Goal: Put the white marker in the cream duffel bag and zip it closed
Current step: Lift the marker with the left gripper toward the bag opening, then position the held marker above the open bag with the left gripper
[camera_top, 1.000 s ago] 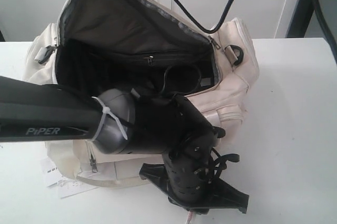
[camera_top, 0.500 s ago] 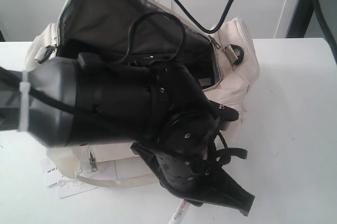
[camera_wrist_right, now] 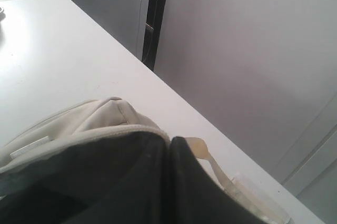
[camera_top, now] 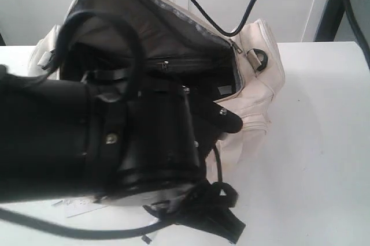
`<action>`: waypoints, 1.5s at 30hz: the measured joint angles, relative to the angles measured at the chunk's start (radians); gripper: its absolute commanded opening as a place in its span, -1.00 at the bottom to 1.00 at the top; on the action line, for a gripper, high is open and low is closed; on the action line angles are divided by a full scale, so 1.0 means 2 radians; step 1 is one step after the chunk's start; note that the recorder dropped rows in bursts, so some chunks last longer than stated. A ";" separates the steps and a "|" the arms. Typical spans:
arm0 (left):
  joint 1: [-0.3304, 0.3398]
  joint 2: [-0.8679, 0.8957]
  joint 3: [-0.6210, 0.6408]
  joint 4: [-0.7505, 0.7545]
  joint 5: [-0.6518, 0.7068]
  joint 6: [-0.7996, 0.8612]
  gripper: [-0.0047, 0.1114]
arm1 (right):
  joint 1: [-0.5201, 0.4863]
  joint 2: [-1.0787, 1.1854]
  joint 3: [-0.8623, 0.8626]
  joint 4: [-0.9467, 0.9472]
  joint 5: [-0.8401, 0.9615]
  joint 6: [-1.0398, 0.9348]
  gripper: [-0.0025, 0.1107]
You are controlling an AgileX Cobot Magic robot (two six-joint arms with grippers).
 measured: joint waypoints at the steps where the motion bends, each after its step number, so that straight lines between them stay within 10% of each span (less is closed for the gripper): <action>1: -0.001 -0.010 0.011 0.012 0.000 -0.009 -0.92 | 0.000 0.000 0.000 0.000 0.000 0.000 -0.96; 23: 0.010 -0.202 0.163 0.247 -0.054 -0.086 -0.92 | 0.000 0.000 0.000 0.000 0.000 0.002 -0.96; 45: 0.366 -0.258 0.240 0.434 -0.475 -0.150 -0.92 | 0.000 0.000 0.000 0.000 0.000 0.002 -0.96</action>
